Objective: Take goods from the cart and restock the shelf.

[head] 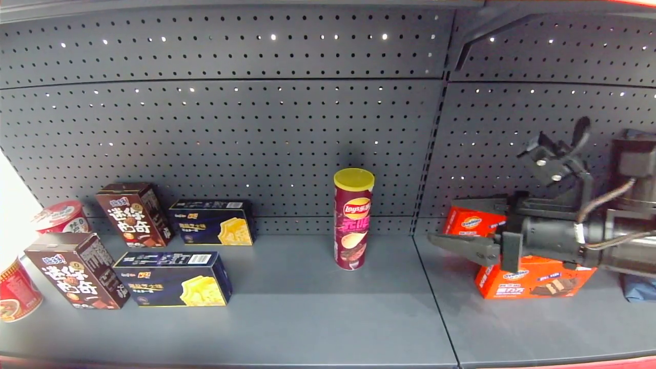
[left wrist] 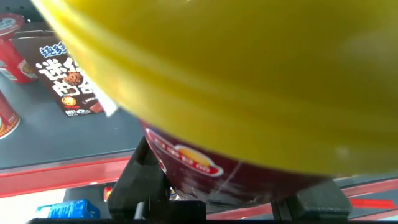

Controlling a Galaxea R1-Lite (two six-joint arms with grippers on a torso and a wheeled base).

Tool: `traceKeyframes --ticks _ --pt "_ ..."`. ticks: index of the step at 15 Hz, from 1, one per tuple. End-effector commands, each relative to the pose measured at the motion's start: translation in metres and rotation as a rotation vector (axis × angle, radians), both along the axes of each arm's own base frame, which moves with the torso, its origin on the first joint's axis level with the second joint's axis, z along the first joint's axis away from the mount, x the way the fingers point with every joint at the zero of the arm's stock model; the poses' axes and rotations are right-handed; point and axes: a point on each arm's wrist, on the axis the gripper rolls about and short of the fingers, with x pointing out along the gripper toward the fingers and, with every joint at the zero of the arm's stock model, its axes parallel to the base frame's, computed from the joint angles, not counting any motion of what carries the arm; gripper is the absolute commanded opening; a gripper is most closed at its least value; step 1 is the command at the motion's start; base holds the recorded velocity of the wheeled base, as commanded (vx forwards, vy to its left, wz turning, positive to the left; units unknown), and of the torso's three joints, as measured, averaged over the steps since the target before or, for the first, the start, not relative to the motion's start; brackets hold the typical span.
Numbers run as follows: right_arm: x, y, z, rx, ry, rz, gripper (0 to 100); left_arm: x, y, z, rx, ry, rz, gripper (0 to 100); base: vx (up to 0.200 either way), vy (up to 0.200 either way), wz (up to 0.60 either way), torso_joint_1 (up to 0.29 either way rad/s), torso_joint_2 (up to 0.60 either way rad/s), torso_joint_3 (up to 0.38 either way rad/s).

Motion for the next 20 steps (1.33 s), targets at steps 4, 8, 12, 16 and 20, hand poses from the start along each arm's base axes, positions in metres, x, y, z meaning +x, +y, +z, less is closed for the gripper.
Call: traceKeyframes --ticks 4,8,12,16,20 --pt "0.065 0.023 -0.04 -0.034 0.008 0.071 100 -0.002 0.0 0.002 -0.001 -0.018 -0.001 0 0.0 0.0 0.0 0.0 0.0 0.0" --pt "0.081 0.035 -0.047 -0.011 0.019 0.165 100 -0.007 0.001 -0.003 -0.001 -0.033 0.0 0 0.0 0.0 0.0 0.0 0.0 0.0" --pt "0.1 0.046 -0.064 0.007 0.036 0.243 100 -0.007 0.001 -0.003 -0.002 -0.038 -0.001 0 0.0 0.0 0.0 0.0 0.0 0.0" --pt "0.121 0.058 -0.079 0.014 0.049 0.282 100 -0.007 0.0 -0.001 -0.004 -0.042 -0.027 0 0.0 0.0 0.0 0.0 0.0 0.0" --pt "0.138 0.073 -0.086 0.019 0.036 0.301 100 -0.007 0.0 -0.003 -0.005 -0.036 -0.029 0 0.0 0.0 0.0 0.0 0.0 0.0"
